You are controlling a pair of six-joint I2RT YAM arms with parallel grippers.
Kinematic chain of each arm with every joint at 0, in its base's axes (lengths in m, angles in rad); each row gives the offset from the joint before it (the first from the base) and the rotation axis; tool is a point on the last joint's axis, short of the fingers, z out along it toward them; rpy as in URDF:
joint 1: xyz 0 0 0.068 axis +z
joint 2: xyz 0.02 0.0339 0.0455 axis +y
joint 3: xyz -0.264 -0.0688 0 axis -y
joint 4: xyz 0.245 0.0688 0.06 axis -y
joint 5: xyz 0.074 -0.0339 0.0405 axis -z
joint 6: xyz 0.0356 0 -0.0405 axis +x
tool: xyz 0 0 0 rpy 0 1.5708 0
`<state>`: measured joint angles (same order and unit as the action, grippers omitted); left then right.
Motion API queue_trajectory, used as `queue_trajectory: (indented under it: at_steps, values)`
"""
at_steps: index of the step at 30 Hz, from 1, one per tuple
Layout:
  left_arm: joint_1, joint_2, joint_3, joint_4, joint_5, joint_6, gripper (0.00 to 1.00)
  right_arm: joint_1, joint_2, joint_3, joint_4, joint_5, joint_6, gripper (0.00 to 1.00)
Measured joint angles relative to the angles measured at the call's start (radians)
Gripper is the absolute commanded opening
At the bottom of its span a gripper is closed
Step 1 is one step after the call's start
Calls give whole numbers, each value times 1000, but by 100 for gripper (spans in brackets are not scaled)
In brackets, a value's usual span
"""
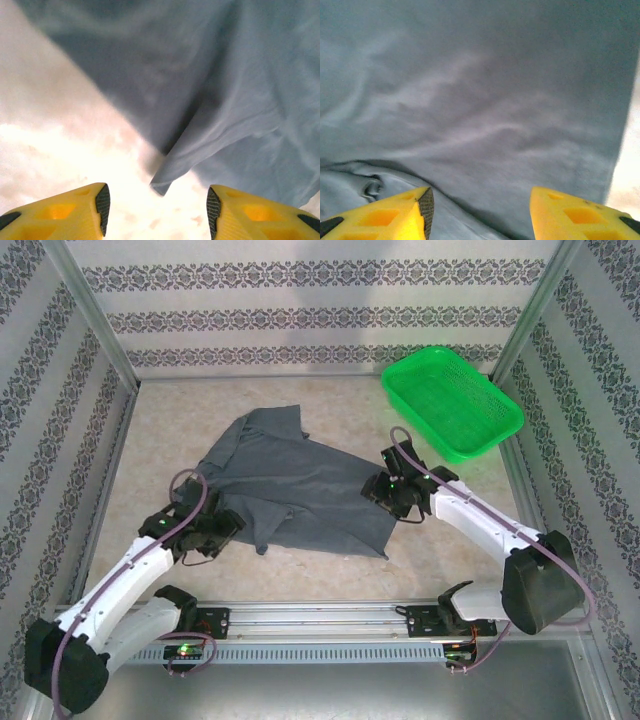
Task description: Fold and stack the t-shirts
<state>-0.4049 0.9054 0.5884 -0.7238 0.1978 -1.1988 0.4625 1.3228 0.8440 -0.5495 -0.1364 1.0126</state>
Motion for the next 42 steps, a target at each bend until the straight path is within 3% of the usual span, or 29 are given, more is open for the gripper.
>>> queue_trajectory:
  at_steps: [5,11,14,17,25,31,42]
  values:
    - [-120,96,-76,100,12,-141,56,0,-1,-82,2,-11,59,55]
    - [-162,249,-79,262,10,-196,52,-28,-14,-128,18,-26,94,55]
    - [-164,314,-77,328,7,-198,34,-42,-67,-180,3,-27,140,54]
    - [-164,336,-66,298,-4,-191,0,-42,-136,-216,-16,-32,205,52]
    - [-163,191,-10,217,-129,-115,0,-13,-241,-277,-94,-72,435,46]
    - [-136,24,-10,125,-131,-76,0,27,-377,-415,-76,-94,721,37]
    - [-136,9,-16,80,-131,-54,0,68,-301,-458,65,-102,940,35]
